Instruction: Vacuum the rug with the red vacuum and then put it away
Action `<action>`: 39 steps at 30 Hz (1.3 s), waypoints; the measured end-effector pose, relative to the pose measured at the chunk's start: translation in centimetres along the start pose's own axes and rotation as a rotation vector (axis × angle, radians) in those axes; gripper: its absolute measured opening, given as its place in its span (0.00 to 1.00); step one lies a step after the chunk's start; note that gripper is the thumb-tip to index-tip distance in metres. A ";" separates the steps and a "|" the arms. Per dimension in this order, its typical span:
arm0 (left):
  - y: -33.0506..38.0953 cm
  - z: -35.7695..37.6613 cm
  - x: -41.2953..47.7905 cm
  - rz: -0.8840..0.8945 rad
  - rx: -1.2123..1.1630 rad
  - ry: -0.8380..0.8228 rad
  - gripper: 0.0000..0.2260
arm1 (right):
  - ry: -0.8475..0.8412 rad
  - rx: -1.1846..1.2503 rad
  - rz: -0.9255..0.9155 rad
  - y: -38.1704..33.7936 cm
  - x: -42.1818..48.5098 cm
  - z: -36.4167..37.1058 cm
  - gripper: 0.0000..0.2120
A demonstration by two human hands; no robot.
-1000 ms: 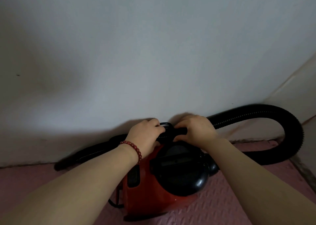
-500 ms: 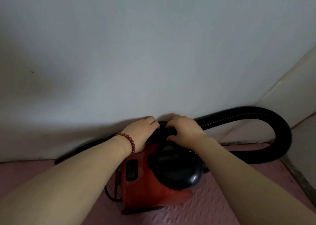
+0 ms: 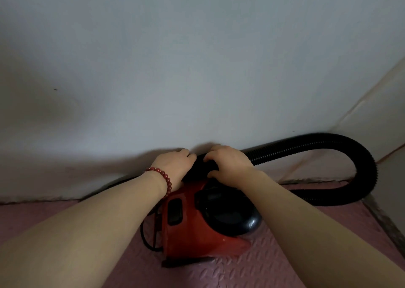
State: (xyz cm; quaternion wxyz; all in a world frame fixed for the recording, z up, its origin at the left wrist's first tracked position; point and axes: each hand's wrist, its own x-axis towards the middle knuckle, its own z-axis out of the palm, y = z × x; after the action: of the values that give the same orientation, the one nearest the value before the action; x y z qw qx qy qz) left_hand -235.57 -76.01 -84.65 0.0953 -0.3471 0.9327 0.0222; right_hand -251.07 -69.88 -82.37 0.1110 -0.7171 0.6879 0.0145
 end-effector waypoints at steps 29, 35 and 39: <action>2.4 -1.2 -0.2 -0.078 -0.396 0.249 0.18 | 0.173 0.116 0.041 0.6 -1.1 -1.0 0.16; 2.5 -2.2 -1.1 -0.155 -0.638 0.311 0.18 | 0.260 0.230 0.069 0.4 -1.8 -2.3 0.17; 2.6 -3.2 -1.7 -0.196 -0.818 0.323 0.17 | 0.244 0.335 0.132 0.6 -2.5 -3.3 0.20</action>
State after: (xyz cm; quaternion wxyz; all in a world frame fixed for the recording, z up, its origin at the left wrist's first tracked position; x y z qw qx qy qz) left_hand -236.53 -73.24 -81.20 -0.1948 -0.4418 0.8129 0.3257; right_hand -252.20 -68.02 -78.74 0.1436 -0.6387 0.7343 -0.1796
